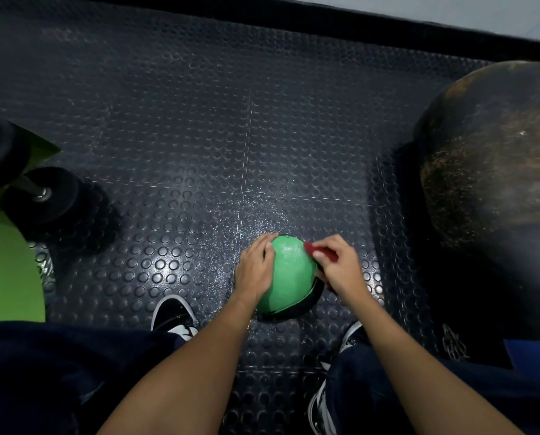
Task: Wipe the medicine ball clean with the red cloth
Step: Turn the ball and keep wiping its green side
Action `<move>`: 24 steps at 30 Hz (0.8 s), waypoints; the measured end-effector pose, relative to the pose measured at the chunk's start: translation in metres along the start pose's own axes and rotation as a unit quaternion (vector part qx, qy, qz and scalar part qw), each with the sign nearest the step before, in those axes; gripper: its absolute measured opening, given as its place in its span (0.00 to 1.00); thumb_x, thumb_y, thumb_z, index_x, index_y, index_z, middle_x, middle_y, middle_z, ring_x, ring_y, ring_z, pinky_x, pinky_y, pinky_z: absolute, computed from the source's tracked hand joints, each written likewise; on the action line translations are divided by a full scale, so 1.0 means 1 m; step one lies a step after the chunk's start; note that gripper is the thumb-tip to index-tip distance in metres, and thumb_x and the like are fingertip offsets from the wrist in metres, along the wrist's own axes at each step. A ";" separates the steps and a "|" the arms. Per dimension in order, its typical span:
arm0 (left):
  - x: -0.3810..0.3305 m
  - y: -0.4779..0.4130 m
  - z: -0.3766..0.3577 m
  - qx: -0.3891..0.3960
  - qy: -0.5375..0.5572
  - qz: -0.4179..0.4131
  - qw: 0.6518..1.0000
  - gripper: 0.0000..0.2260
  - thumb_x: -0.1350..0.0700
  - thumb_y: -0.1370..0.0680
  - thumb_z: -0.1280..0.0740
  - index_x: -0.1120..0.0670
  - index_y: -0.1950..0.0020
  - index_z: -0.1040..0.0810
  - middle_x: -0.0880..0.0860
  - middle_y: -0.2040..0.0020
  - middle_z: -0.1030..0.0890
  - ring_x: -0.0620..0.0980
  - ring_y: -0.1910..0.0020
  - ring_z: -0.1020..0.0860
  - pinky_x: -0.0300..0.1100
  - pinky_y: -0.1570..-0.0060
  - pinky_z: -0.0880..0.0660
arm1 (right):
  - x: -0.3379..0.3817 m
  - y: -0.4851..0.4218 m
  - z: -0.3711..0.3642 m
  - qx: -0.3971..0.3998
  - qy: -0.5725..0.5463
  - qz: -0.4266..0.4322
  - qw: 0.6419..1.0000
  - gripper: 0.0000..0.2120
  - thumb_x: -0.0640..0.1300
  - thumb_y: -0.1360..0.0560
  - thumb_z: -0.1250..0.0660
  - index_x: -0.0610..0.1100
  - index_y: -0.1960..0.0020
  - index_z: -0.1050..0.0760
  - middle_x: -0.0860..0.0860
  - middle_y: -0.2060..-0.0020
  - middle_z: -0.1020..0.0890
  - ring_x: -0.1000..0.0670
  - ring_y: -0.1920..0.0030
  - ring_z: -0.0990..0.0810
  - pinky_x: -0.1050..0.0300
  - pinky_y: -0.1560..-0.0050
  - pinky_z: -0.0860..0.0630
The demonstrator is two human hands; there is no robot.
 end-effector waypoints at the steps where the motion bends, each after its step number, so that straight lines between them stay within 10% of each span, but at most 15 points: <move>1: 0.000 0.000 0.000 -0.002 0.000 0.005 1.000 0.21 0.45 0.16 0.52 0.45 0.27 0.29 0.48 0.25 0.29 0.51 0.28 0.31 0.63 0.28 0.35 | 0.004 -0.010 -0.001 0.002 0.005 -0.011 1.000 0.07 0.39 0.25 0.32 0.46 0.48 0.21 0.55 0.51 0.25 0.50 0.46 0.25 0.58 0.48 0.22; 11: 0.002 -0.009 0.003 -0.009 0.042 0.025 0.999 0.18 0.50 0.14 0.50 0.47 0.28 0.27 0.49 0.28 0.27 0.51 0.32 0.28 0.59 0.31 0.31 | 0.024 0.005 -0.013 0.046 0.094 0.061 0.993 0.05 0.39 0.27 0.29 0.45 0.52 0.19 0.56 0.58 0.26 0.54 0.51 0.30 0.66 0.50 0.36; 16: 0.001 -0.002 -0.002 -0.012 0.018 0.019 1.000 0.20 0.47 0.15 0.51 0.46 0.27 0.29 0.49 0.25 0.29 0.54 0.27 0.32 0.63 0.28 0.35 | 0.015 -0.018 -0.003 0.001 0.076 0.005 0.997 0.06 0.40 0.25 0.32 0.47 0.50 0.20 0.55 0.53 0.24 0.51 0.46 0.27 0.51 0.39 0.29; 24: -0.002 -0.008 0.000 -0.004 0.014 0.018 1.000 0.19 0.48 0.15 0.51 0.46 0.28 0.27 0.47 0.28 0.27 0.53 0.31 0.29 0.59 0.32 0.31 | 0.043 0.013 -0.025 0.063 0.114 0.156 0.979 0.07 0.35 0.29 0.29 0.44 0.53 0.18 0.58 0.56 0.22 0.56 0.50 0.30 0.71 0.47 0.37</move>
Point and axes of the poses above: each hand's wrist, its own y-axis away from the middle knuckle, its own z-axis out of the back of the hand, x = y × z, the point moved 6 cm from there along -y, towards the middle knuckle
